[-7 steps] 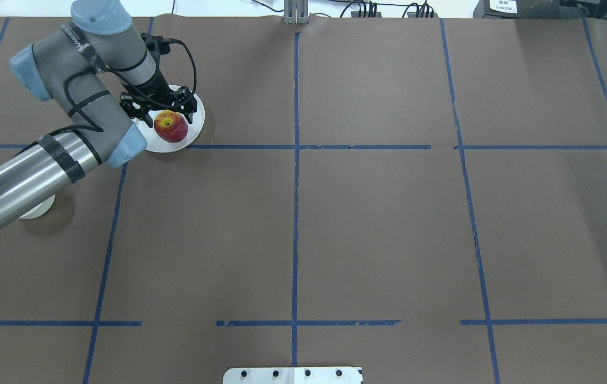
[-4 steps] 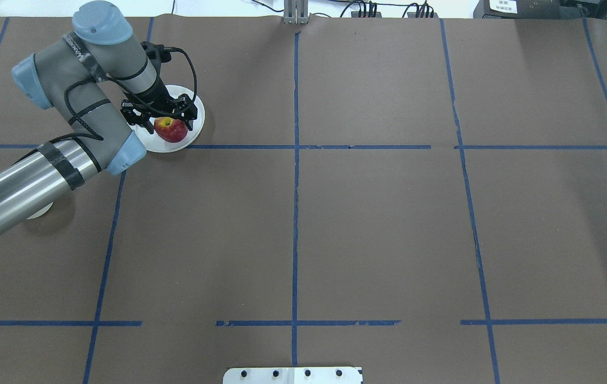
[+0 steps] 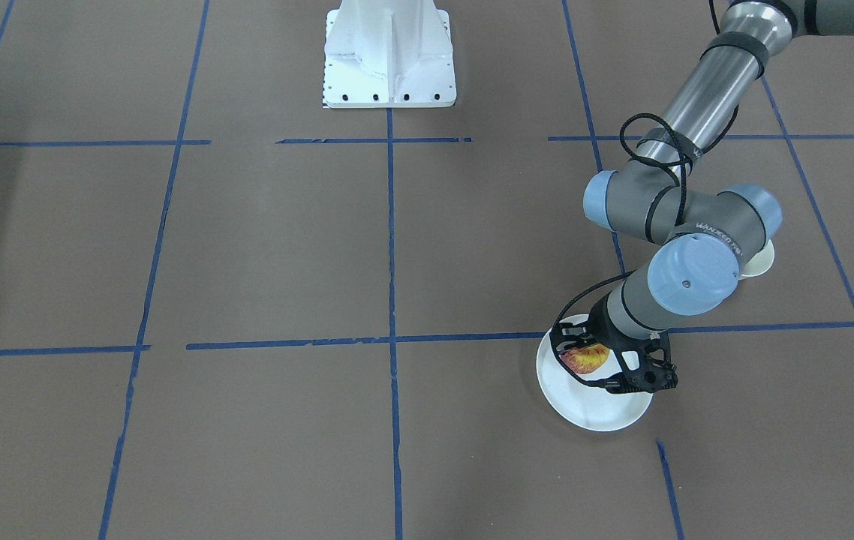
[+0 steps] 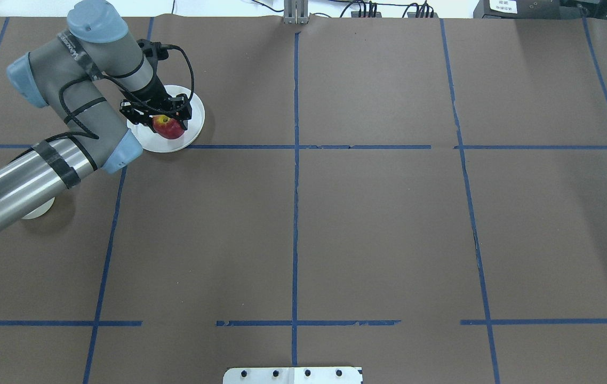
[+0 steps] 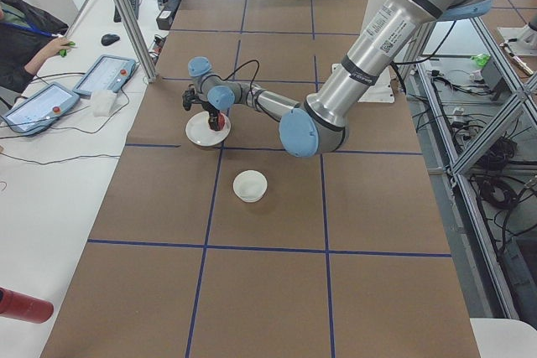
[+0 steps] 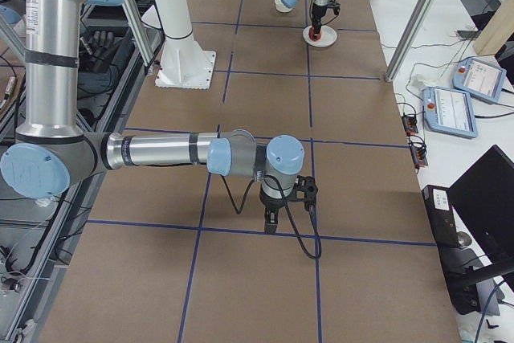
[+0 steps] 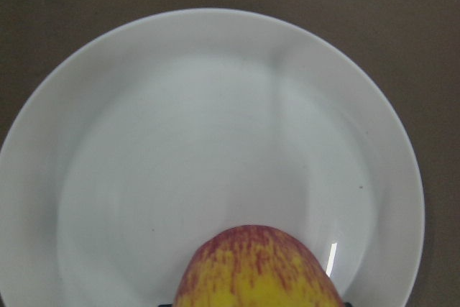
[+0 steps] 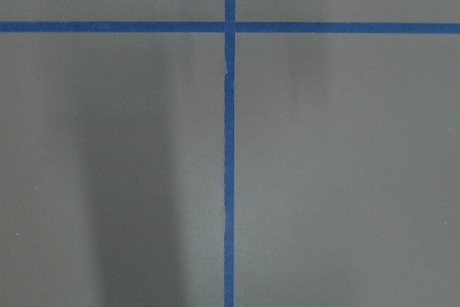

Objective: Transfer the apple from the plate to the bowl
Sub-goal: 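Lift the apple with the left gripper and carry it over the white bowl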

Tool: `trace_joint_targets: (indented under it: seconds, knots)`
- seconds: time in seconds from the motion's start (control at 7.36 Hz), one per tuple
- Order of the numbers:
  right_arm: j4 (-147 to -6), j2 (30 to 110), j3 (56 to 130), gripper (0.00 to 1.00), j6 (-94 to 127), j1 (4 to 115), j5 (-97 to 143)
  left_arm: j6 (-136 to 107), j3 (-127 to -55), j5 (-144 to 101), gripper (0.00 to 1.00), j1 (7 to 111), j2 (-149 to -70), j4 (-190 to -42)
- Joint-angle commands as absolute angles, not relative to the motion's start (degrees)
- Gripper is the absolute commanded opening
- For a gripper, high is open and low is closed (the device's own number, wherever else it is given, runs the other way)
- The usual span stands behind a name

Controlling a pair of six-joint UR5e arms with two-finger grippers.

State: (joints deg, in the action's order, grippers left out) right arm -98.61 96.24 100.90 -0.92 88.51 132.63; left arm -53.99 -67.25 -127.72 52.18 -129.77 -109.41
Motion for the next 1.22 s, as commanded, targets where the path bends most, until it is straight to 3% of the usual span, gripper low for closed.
trace_joint_targets:
  seconds: [0.0,0.27,0.68,1.09]
  knots:
    - [-98.61,96.24,100.90,1.00,-0.97,88.51,132.63,-53.35,-79.29,-128.06,0.00,56.50,-123.88,-104.80]
    - [-98.61,96.24,100.90,1.00,-0.97,88.51,132.63,-50.48,-83.22,-127.62,0.00,58.70,-122.35,-101.09]
    - [-98.61,96.24,100.90,1.00,-0.88,88.51,132.63,-41.75,-100.67,-124.31,0.00,60.12,-101.76,-100.46]
    - [-98.61,96.24,100.81,1.00,-0.97,88.51,132.63,-40.87,-103.28,-121.46,0.00,59.41,-88.46,-107.43]
